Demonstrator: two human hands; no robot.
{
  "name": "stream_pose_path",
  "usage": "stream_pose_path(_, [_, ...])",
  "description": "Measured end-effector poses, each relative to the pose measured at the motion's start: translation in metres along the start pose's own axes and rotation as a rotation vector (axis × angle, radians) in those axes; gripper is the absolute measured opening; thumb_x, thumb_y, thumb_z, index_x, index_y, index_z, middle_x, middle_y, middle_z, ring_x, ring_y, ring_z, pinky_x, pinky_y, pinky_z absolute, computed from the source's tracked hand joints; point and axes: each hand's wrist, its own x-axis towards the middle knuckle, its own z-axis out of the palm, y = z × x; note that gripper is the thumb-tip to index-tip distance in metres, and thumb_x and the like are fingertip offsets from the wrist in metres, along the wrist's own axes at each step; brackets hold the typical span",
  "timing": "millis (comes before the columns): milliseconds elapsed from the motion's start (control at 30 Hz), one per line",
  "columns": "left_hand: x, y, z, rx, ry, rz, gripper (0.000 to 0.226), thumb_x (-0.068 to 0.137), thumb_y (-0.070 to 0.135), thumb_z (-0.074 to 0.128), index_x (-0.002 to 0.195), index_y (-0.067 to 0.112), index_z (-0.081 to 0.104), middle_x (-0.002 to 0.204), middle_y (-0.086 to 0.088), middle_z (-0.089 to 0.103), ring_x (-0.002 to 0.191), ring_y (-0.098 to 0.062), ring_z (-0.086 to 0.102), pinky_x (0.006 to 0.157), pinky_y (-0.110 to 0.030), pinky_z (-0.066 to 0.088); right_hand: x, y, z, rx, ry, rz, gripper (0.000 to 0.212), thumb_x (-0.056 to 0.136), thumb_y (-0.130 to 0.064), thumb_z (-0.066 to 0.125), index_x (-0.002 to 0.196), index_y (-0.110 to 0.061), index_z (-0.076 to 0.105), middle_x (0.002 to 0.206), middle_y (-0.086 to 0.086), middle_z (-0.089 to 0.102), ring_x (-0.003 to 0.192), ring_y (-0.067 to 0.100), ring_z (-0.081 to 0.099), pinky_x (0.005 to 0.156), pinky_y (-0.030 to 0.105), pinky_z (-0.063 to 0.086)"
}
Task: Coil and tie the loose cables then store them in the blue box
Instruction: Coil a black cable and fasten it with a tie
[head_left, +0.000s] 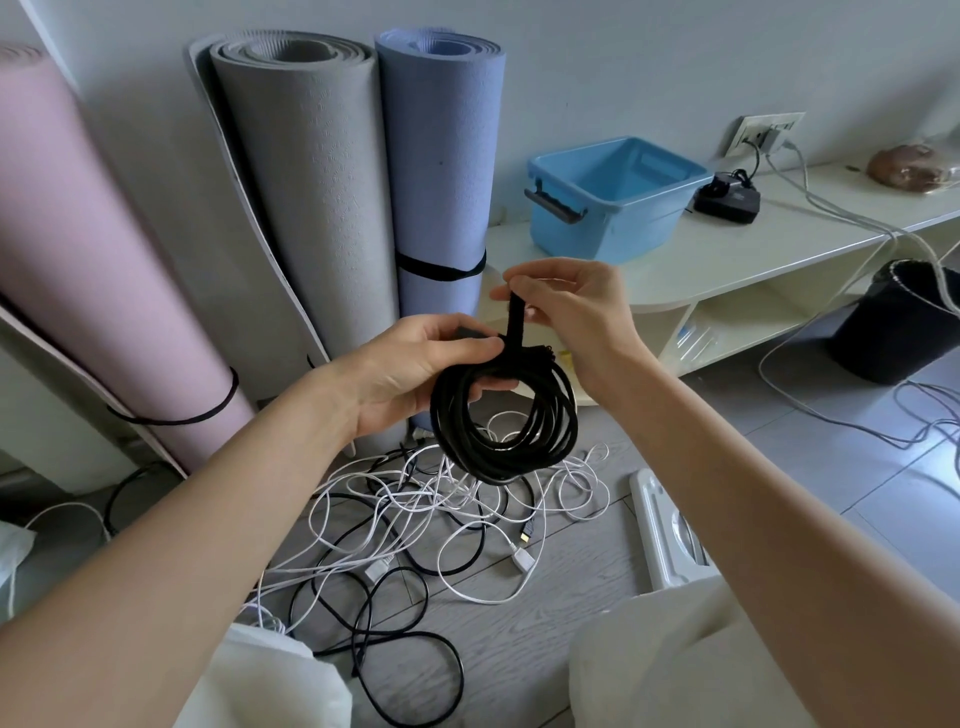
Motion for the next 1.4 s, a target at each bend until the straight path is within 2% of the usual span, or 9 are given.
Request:
stream_pose_path(300, [0.000,-0.002,0.004,0.303,-0.052,0.147,0.013,0.083,0.000,0.061,0.087,0.011,0.057,0.082,-0.004,0.069,0.072,-0.016,0.070,0.056,-0.015,0.049,0.001,0.008,0.003,-0.014,-0.054,0.034,0.019,0.083,0.000,0.062,0.071,-0.013,0.067,0.063,0.000,0.070,0.062,0.010,0.066,0.071,0.023,0.056])
stream_pose_path(500, [-0.001,-0.006,0.003,0.486,-0.029,0.211,0.028,0.075,-0.007,0.069,0.087,0.013,0.055,0.082,-0.003,0.060,0.062,-0.003,0.059,0.065,-0.010,0.048,0.001,0.012,0.006,-0.083,-0.046,0.110,0.012,0.080,0.000,0.065,0.074,-0.009,0.070,0.064,0.005,0.068,0.056,0.012,0.063,0.060,0.023,0.052])
stream_pose_path(700, [-0.001,-0.012,0.007,0.544,0.011,0.235,0.031,0.075,-0.008,0.069,0.088,0.017,0.057,0.090,-0.004,0.059,0.077,-0.012,0.057,0.069,-0.008,0.045,0.001,0.011,-0.003,-0.058,-0.166,0.183,0.013,0.081,-0.001,0.064,0.075,-0.011,0.070,0.065,0.007,0.069,0.060,0.020,0.065,0.059,0.026,0.057])
stream_pose_path(800, [0.001,-0.013,0.010,0.629,0.100,0.308,0.033,0.072,-0.003,0.072,0.082,0.025,0.059,0.094,-0.001,0.057,0.078,-0.014,0.059,0.072,-0.012,0.046,0.000,0.011,-0.004,-0.098,-0.243,0.193,0.018,0.083,-0.001,0.062,0.072,-0.013,0.070,0.061,0.003,0.067,0.054,0.014,0.063,0.049,0.022,0.052])
stream_pose_path(900, [0.001,-0.012,0.009,0.750,0.167,0.384,0.037,0.070,0.003,0.075,0.079,0.035,0.060,0.095,0.007,0.048,0.080,-0.012,0.058,0.079,-0.017,0.045,0.001,0.012,-0.004,-0.137,-0.310,0.208,0.021,0.084,-0.001,0.060,0.071,-0.015,0.070,0.063,0.003,0.067,0.054,0.011,0.061,0.050,0.019,0.050])
stream_pose_path(1067, [0.003,-0.013,0.005,0.993,0.096,0.507,0.037,0.071,0.004,0.074,0.084,0.035,0.059,0.101,0.019,0.043,0.091,0.001,0.052,0.083,0.001,0.033,0.003,0.014,-0.006,-0.227,-0.326,0.191,0.029,0.082,0.005,0.055,0.068,-0.016,0.069,0.061,0.005,0.063,0.053,0.012,0.055,0.048,0.018,0.043])
stream_pose_path(1167, [0.005,-0.009,0.000,0.990,-0.032,0.539,0.035,0.073,0.005,0.072,0.087,0.035,0.059,0.110,0.018,0.047,0.101,0.000,0.052,0.089,-0.001,0.033,0.003,0.016,-0.007,-0.252,-0.325,0.188,0.035,0.081,0.011,0.049,0.065,-0.014,0.067,0.059,0.008,0.058,0.048,0.011,0.050,0.043,0.017,0.039])
stream_pose_path(1267, [0.004,-0.006,-0.001,0.935,-0.116,0.545,0.028,0.071,0.013,0.066,0.089,0.034,0.059,0.115,0.015,0.052,0.108,0.000,0.052,0.092,-0.007,0.038,0.004,0.017,-0.010,-0.184,-0.358,0.224,0.033,0.082,0.013,0.048,0.070,-0.010,0.068,0.063,0.011,0.062,0.049,0.014,0.056,0.045,0.020,0.047])
stream_pose_path(1400, [0.002,-0.002,0.001,0.791,-0.104,0.486,0.029,0.071,0.013,0.069,0.091,0.030,0.059,0.104,0.010,0.063,0.091,0.003,0.061,0.085,-0.009,0.045,0.005,0.018,-0.012,0.008,-0.417,0.346,0.025,0.084,0.014,0.047,0.077,-0.001,0.065,0.056,0.012,0.062,0.043,0.017,0.060,0.041,0.022,0.049])
